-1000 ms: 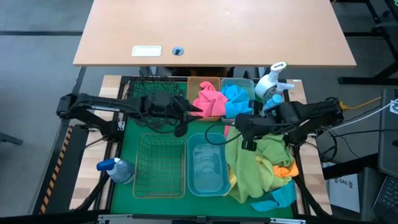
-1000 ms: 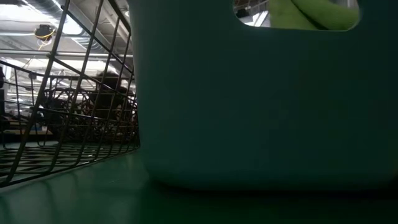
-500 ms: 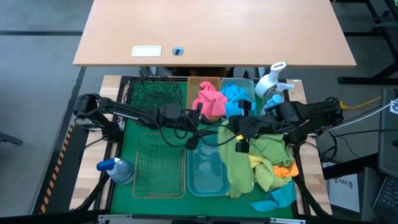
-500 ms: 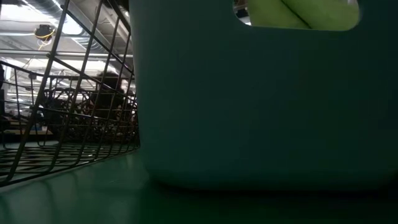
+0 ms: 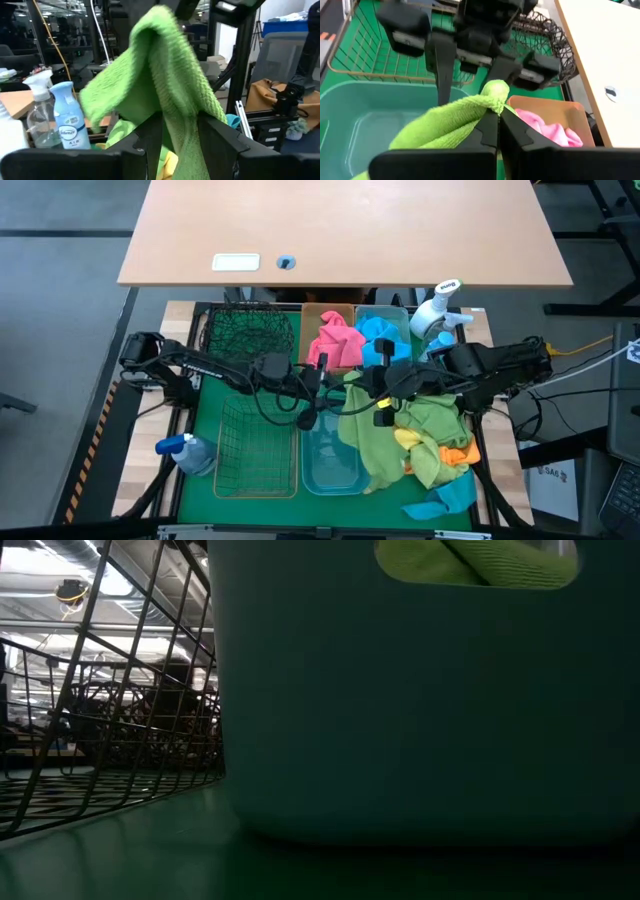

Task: Sort microfiber towel by color & place in baskets
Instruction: Put the green towel into the black basket

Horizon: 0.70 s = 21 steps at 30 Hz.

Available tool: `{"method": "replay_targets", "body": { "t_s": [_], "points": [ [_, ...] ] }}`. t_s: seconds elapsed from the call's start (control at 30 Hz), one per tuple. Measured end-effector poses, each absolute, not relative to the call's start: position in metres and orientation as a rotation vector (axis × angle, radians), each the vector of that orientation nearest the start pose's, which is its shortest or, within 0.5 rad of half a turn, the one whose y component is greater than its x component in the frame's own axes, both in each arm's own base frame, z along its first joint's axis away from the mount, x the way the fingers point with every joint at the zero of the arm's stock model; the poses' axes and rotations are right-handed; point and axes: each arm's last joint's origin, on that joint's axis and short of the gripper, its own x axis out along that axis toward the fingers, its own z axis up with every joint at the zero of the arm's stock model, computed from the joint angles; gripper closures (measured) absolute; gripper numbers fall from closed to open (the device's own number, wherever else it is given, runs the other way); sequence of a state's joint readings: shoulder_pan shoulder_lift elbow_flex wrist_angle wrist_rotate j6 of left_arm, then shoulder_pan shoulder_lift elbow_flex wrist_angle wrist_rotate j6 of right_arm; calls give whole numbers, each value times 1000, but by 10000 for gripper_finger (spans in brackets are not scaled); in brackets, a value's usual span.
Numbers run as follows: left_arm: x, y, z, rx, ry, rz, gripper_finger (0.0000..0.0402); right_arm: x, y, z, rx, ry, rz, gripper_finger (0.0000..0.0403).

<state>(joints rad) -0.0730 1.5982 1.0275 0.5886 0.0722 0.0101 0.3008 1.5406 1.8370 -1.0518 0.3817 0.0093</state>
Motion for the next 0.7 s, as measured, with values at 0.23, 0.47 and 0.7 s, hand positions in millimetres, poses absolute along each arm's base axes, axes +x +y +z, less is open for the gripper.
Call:
{"method": "replay_targets", "body": {
  "t_s": [0.23,0.47,0.7],
  "points": [
    [361,-30,289,3,-36,-144,282,287,78,430,-241,724,-83,401],
    [361,-34,289,0,-37,-89,282,283,76,426,-260,784,-84,401],
    [359,-46,289,0,-37,-124,282,282,74,427,-291,777,-155,401]
  ]
}}
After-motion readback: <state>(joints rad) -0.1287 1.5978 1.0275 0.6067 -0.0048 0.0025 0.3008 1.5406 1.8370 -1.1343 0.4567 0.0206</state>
